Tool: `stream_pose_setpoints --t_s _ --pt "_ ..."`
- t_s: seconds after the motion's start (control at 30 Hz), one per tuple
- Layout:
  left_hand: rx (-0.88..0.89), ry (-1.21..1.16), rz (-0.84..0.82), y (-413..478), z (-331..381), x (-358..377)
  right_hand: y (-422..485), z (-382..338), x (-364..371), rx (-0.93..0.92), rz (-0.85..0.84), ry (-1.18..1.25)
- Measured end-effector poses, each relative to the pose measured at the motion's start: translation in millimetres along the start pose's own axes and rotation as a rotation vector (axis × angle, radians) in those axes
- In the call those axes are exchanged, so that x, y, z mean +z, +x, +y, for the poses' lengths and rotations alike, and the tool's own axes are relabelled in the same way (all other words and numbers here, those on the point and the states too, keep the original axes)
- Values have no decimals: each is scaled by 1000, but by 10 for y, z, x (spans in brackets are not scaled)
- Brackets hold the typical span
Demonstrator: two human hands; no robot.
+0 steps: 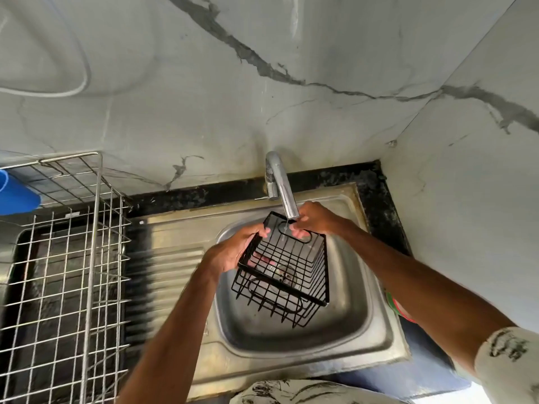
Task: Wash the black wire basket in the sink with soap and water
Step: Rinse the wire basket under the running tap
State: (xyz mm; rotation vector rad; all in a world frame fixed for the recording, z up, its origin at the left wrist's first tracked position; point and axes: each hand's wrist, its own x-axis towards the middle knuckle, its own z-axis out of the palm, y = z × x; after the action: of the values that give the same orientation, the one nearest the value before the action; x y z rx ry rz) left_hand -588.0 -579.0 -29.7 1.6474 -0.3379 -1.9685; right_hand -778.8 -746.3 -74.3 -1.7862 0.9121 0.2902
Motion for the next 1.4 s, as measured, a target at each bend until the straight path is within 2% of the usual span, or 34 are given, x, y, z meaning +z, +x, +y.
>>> stream_pose_setpoints --t_s 0.1,0.2,0.33,0.47,0.53,0.6,0.7,0.77,0.87,0.93,1.03,1.13,1.2,1.27,1.4 --pt "26 -31 -75 0 0 24 103 -266 105 -66 94 96" --pt "91 -40 -93 15 -36 -16 139 -367 117 -95 68 132" --pt "173 27 -22 36 -79 -156 95 -231 92 130 -117 66" --pt "214 29 -20 142 -191 -252 -84 -93 37 206 -163 -99" --pt "189 51 -63 143 -182 -182 -152 -217 86 181 -73 -116" --pt "147 116 -83 134 -143 -65 -120 -360 159 95 57 20" --pt "155 203 -130 117 -100 40 5 -454 195 -67 117 162" --pt "220 210 -113 90 -92 37 33 -486 177 -79 106 173" --pt "265 119 -27 73 -122 -102 -15 -443 111 8 64 73" --pt "230 34 14 43 -134 -199 -68 -300 69 157 -9 -6" --pt "181 59 27 29 -112 -200 -166 -196 68 298 -36 -77" --pt "174 158 23 31 -88 -59 -214 -383 181 242 164 -267" --pt "186 239 48 -3 -86 32 -176 -496 271 222 278 -183" --pt "183 265 94 -38 -99 37 -121 -527 300 199 302 -67" --pt "153 151 125 -69 -171 -121 -65 -251 147 241 123 84"
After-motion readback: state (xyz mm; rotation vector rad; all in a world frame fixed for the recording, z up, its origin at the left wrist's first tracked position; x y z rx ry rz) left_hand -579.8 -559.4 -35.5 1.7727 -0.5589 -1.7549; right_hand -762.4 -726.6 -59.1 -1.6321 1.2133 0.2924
